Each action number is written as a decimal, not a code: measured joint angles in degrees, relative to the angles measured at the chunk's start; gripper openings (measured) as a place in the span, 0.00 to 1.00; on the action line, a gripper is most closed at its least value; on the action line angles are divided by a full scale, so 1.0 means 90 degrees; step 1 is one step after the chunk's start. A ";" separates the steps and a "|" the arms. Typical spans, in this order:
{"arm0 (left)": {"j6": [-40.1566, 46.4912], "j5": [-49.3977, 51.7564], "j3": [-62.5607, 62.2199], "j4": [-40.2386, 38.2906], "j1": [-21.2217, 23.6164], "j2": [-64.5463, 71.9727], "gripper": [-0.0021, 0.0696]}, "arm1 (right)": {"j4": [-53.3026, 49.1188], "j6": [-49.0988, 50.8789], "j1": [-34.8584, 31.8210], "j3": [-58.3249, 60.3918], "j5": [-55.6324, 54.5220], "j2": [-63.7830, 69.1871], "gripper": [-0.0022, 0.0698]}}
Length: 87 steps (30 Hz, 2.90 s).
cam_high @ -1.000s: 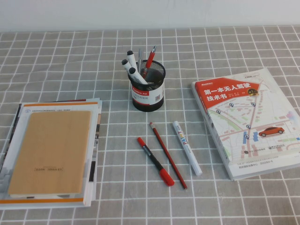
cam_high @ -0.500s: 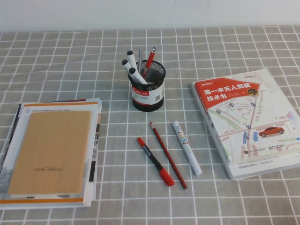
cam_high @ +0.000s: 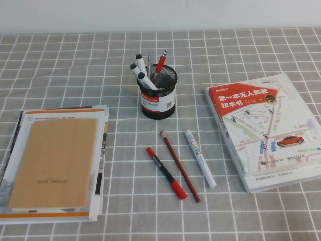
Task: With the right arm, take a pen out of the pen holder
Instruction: 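Take a marker out of the pen holder and lay it on the table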
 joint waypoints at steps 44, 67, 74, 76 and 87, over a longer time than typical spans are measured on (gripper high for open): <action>0.0000 0.0000 0.0000 0.0000 0.0000 0.0000 0.02 | 0.0534 -0.0681 0.0000 -0.3217 0.2684 0.4419 0.01; 0.0000 0.0000 0.0000 0.0000 0.0000 0.0000 0.02 | 0.0822 -0.1593 0.3816 -0.5186 -0.0159 0.8041 0.01; 0.0000 0.0000 0.0000 0.0000 0.0000 0.0000 0.02 | 0.0822 -0.2447 0.4654 -0.5920 -0.0824 0.9173 0.03; 0.0000 0.0000 0.0000 0.0000 0.0000 0.0000 0.02 | 0.0616 -0.2531 0.4733 -0.5991 -0.1130 0.9400 0.07; 0.0000 0.0000 0.0000 0.0000 0.0000 0.0000 0.02 | -0.2993 0.0176 0.4757 -0.6029 -0.4006 1.0351 0.36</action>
